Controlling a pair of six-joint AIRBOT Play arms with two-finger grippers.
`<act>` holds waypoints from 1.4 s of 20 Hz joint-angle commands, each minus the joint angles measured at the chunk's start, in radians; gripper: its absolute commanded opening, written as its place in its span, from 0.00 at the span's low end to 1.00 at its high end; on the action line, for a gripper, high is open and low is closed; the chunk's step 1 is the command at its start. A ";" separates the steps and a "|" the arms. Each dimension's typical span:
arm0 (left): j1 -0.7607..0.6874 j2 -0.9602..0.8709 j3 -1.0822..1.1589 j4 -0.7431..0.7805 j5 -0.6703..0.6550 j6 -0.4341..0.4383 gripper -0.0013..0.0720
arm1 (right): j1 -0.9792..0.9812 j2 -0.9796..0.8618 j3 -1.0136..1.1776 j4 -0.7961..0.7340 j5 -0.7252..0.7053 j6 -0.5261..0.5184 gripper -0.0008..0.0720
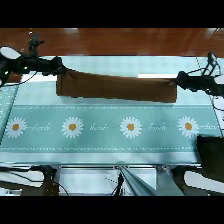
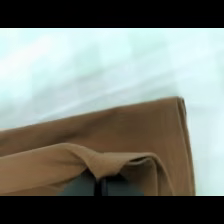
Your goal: Fold the shirts.
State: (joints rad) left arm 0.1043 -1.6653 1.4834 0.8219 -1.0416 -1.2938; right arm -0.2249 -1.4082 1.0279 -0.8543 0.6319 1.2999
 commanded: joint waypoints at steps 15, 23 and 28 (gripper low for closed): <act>0.152 -0.216 0.222 -0.011 -0.408 -0.109 0.58 | -0.191 -0.087 0.053 -0.253 0.182 0.128 0.82; 0.067 -0.149 0.223 -0.011 -0.349 -0.068 0.53 | -0.151 -0.268 0.053 0.291 0.183 -0.102 0.86; 0.014 -0.138 0.223 -0.012 -0.327 -0.060 0.35 | -0.052 -0.280 0.054 0.457 0.064 -0.192 0.17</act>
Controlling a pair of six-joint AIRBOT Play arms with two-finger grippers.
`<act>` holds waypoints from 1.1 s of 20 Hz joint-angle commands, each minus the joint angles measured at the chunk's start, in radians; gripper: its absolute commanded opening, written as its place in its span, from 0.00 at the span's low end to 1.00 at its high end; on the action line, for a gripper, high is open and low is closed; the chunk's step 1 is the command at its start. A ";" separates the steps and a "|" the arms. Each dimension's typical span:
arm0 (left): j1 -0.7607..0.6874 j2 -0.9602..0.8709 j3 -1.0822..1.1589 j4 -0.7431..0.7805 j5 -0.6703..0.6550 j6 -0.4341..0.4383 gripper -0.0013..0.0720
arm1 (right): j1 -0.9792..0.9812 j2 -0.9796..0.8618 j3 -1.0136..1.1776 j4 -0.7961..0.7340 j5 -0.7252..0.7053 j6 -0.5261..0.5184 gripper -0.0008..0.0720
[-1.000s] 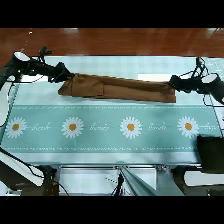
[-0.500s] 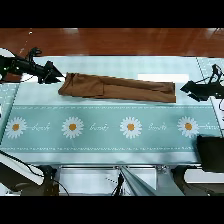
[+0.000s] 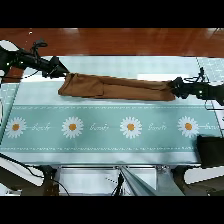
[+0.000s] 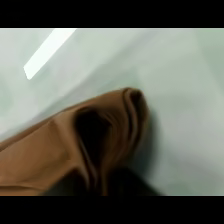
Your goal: Fold the shirts.
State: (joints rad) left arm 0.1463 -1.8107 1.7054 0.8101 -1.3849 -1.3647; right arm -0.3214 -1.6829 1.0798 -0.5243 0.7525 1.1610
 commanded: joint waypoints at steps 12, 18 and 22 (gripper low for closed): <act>-0.368 0.073 -0.001 0.000 0.182 0.070 0.04 | 0.045 0.638 0.002 -0.247 0.249 0.258 0.05; -0.677 0.026 -0.005 0.000 0.336 0.069 0.04 | 0.045 0.918 0.002 -0.429 0.375 0.475 0.05; -0.842 -0.020 -0.005 -0.004 0.390 0.032 0.04 | 0.044 1.039 0.002 -0.526 0.480 0.548 0.05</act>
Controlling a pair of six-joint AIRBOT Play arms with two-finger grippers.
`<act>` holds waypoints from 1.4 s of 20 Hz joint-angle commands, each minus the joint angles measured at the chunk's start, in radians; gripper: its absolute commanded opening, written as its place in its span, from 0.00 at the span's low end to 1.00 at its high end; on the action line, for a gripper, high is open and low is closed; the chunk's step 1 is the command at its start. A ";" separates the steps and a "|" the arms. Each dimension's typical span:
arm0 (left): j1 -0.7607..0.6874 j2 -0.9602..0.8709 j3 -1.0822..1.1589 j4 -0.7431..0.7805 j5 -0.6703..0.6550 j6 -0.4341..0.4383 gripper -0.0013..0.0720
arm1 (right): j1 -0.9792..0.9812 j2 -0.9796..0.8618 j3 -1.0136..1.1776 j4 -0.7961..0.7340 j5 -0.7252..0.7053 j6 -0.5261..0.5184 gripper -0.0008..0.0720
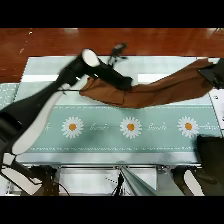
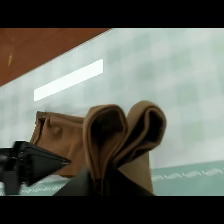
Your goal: Fold the shirts.
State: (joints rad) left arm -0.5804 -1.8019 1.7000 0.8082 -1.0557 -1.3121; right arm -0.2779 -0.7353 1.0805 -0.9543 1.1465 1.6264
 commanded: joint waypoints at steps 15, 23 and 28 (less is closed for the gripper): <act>0.075 0.086 0.001 -0.132 -0.002 0.021 0.04 | 0.002 0.138 0.001 -0.075 0.008 -0.043 0.04; 0.529 0.517 0.001 -0.103 -0.106 0.016 0.04 | 0.306 -0.293 0.001 0.213 -0.333 -0.225 0.05; 0.620 0.654 0.001 -0.101 -0.253 -0.010 0.04 | 0.600 -0.565 0.001 0.240 -0.613 -0.210 0.05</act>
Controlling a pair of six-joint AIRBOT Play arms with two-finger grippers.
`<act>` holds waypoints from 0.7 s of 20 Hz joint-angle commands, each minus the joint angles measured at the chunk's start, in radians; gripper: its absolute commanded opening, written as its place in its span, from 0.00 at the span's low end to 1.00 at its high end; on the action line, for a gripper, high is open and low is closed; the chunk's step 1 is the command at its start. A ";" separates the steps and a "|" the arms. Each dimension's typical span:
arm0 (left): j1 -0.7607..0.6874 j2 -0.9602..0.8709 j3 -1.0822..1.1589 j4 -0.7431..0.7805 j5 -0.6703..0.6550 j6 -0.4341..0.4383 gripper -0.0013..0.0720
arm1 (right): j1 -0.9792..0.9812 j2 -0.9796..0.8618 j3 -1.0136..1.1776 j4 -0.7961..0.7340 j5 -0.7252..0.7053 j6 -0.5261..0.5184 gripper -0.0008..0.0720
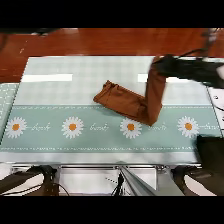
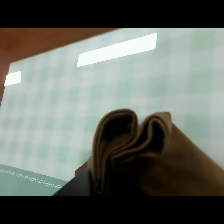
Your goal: Fold the shirts.
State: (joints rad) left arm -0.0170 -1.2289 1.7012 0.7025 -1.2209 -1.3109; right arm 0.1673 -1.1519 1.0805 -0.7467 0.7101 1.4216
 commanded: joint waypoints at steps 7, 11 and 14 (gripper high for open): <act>-0.003 0.116 -0.003 0.040 -0.151 -0.037 0.04 | 0.346 -0.340 0.001 0.130 -0.307 -0.037 0.64; -0.010 0.116 -0.045 0.116 -0.151 -0.037 0.04 | 0.205 -0.239 0.001 -0.008 -0.084 -0.118 0.77; -0.010 0.116 -0.081 0.182 -0.151 -0.037 0.04 | -0.019 -0.097 0.001 -0.322 0.217 -0.080 0.77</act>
State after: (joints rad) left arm -0.0238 -1.1149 1.6482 0.8173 -1.3674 -1.3476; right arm 0.2996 -1.3441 1.0805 -0.8139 0.6704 1.3308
